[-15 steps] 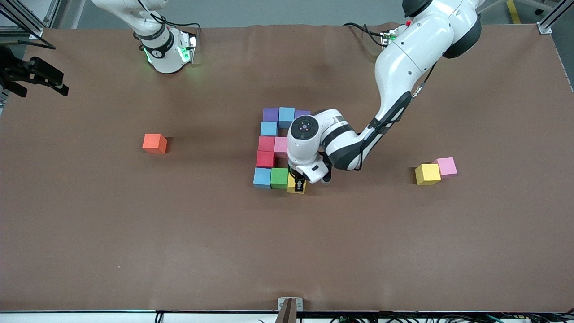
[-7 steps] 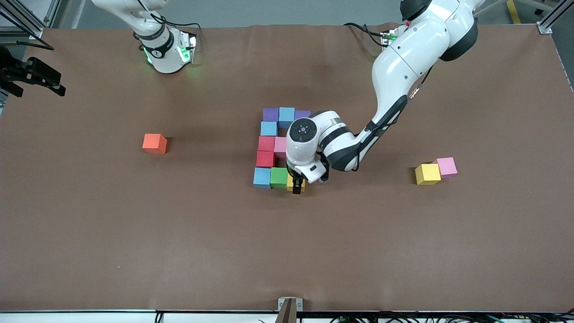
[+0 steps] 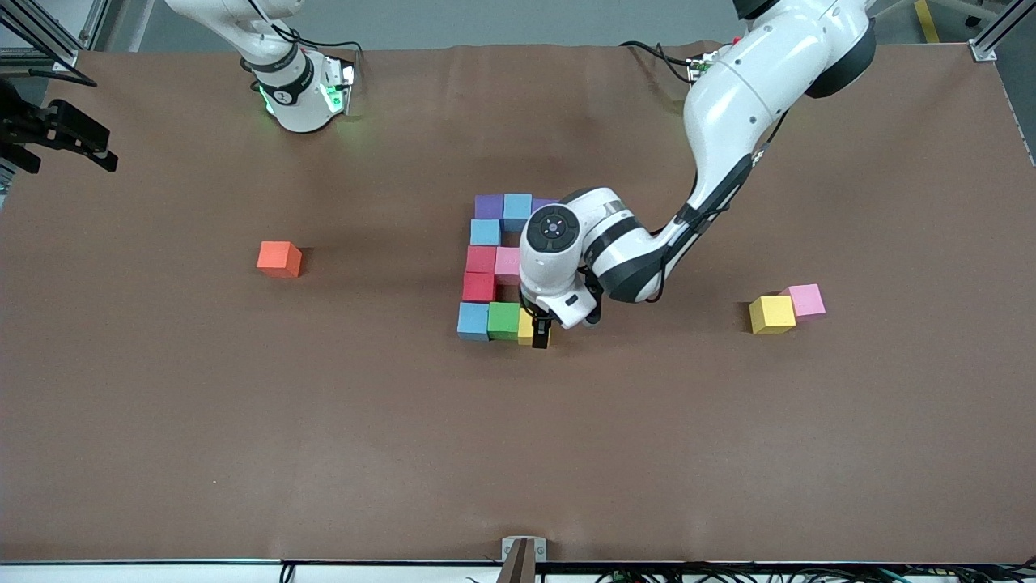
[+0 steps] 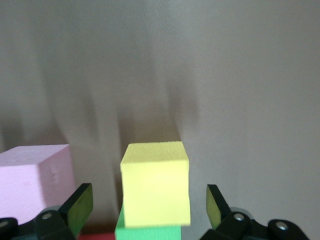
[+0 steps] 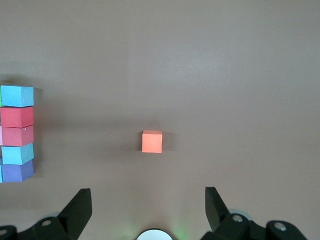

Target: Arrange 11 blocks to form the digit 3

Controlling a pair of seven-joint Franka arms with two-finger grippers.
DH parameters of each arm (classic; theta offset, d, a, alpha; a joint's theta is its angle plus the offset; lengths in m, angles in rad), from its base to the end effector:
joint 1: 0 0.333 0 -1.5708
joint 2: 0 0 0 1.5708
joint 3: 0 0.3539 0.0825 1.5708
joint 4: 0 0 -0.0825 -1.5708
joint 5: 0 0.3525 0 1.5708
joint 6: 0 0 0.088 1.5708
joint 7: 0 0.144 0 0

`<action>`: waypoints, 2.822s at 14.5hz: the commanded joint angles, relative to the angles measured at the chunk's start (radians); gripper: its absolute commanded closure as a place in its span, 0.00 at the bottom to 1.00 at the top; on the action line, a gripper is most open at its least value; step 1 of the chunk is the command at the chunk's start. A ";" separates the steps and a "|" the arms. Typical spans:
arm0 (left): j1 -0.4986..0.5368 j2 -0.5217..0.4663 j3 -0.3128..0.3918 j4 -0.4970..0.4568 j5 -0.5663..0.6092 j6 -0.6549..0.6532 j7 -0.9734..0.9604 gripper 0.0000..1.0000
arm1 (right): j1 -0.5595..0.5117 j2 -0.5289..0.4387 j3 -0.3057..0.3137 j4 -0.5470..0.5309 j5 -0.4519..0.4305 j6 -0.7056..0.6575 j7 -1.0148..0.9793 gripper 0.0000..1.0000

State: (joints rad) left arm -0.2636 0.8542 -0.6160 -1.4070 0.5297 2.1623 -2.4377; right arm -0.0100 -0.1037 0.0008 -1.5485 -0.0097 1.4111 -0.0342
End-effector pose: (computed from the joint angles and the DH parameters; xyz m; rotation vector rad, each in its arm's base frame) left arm 0.5660 -0.4686 0.2624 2.2967 2.0435 -0.0112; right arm 0.4678 -0.0058 0.6728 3.1320 0.0370 -0.0531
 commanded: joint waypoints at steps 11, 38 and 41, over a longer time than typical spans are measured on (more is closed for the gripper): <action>0.607 -0.313 -0.297 -0.274 -0.051 -0.220 1.200 0.00 | 0.018 -0.027 -0.001 -0.018 -0.016 0.009 0.004 0.00; 0.379 -0.724 0.480 -0.277 -0.499 -0.363 2.201 0.00 | 0.025 -0.027 -0.002 -0.025 -0.016 0.014 0.005 0.00; 0.319 -0.803 0.577 -0.319 -0.540 -0.363 2.253 0.00 | 0.027 -0.027 -0.001 -0.025 -0.016 0.016 0.005 0.00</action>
State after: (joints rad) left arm 0.0832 0.1200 -0.0915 -1.6670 0.0281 1.7962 -0.2332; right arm 0.0024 -0.1049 0.0032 -1.5512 -0.0110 1.4225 -0.0340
